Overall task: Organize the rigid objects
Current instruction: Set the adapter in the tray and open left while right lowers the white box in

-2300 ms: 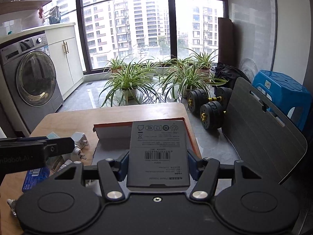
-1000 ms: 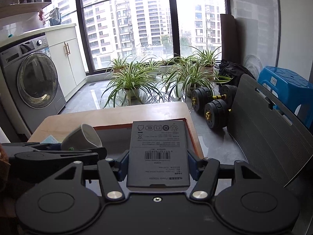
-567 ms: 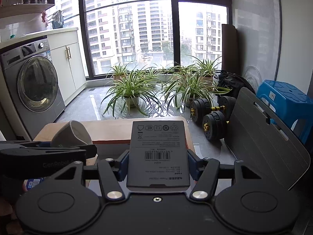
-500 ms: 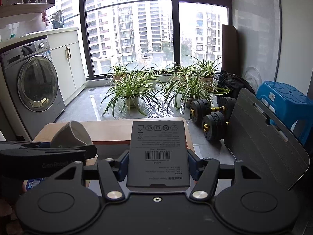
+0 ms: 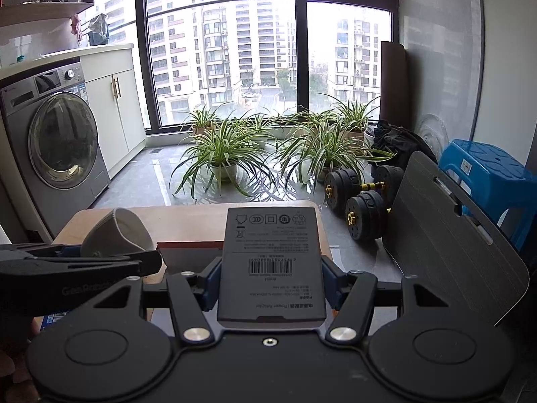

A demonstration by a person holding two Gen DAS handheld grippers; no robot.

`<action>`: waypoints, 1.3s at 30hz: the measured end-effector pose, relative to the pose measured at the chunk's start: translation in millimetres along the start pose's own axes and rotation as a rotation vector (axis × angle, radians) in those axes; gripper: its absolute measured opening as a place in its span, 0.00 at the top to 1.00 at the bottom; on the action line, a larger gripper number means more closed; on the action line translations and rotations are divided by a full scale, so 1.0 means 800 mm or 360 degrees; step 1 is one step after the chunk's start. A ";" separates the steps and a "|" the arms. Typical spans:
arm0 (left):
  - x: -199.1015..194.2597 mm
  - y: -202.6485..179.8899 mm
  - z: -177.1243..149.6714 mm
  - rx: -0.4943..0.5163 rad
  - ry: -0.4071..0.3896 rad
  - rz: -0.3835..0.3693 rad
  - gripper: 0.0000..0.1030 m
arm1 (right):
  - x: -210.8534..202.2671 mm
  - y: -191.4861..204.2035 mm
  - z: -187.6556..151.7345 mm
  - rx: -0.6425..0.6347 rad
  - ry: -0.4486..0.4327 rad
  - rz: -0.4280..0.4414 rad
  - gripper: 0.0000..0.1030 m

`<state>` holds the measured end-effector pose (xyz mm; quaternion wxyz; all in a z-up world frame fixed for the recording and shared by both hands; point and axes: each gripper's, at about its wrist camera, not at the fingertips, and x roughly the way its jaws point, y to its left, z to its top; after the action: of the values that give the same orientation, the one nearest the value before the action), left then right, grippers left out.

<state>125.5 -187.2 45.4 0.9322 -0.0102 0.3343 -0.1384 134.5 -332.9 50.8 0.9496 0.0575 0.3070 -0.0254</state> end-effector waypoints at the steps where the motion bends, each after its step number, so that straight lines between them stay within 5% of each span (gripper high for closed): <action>1: 0.001 0.000 -0.001 0.0000 0.0002 0.0002 0.36 | 0.000 -0.002 0.000 0.0002 0.0005 -0.0002 0.31; 39: 0.061 0.012 -0.022 -0.0013 0.0150 0.0002 0.35 | 0.090 -0.009 -0.009 -0.0017 0.0223 -0.0043 0.31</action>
<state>152.7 -189.5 0.7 0.9155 -0.0074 0.3784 -0.1366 188.0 -340.5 2.5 0.9257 0.0499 0.3735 -0.0324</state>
